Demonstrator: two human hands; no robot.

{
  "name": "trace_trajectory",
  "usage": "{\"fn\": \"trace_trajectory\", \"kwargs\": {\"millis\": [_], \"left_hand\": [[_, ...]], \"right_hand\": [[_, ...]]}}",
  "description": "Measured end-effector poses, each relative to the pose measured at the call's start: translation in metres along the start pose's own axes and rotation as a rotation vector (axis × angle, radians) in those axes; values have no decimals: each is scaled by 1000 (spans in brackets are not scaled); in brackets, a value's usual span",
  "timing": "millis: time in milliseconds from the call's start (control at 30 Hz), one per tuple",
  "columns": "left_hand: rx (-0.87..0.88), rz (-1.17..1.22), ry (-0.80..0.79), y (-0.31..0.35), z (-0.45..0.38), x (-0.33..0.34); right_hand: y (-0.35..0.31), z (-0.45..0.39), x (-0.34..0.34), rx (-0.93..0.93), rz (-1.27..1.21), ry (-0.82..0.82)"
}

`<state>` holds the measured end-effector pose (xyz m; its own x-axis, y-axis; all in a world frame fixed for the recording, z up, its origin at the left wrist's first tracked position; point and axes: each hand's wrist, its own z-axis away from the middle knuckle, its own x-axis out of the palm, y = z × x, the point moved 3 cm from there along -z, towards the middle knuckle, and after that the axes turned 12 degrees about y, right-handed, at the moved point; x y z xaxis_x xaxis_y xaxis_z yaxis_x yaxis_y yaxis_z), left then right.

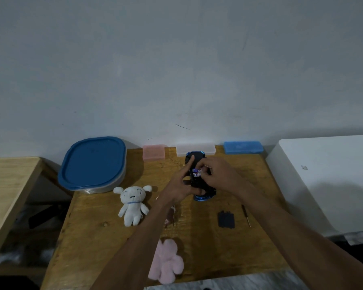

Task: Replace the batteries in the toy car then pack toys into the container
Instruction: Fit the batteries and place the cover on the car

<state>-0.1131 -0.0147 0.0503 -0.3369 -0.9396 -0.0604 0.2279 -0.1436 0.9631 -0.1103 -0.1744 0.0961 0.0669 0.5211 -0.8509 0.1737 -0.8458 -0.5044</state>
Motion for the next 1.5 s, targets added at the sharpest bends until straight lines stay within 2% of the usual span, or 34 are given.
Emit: {"fn": "trace_trajectory", "kwargs": {"millis": [233,433,533,967,1333,1500], "left_hand": [[-13,34,13,1,-4,-2],[10,15,49,-1,-6,-2],[19,8,59,-3,-7,-4],[67,-40,65,3,-9,-3],[116,0,104,1,-7,3],[104,19,112,0,-9,4]], "right_hand": [[2,7,-6,226,-226,102],[6,15,-7,375,-465,345],[11,21,-4,470,-541,411],[13,36,17,544,-472,570],[5,39,22,538,-389,583],[9,32,17,540,-273,467]]}}
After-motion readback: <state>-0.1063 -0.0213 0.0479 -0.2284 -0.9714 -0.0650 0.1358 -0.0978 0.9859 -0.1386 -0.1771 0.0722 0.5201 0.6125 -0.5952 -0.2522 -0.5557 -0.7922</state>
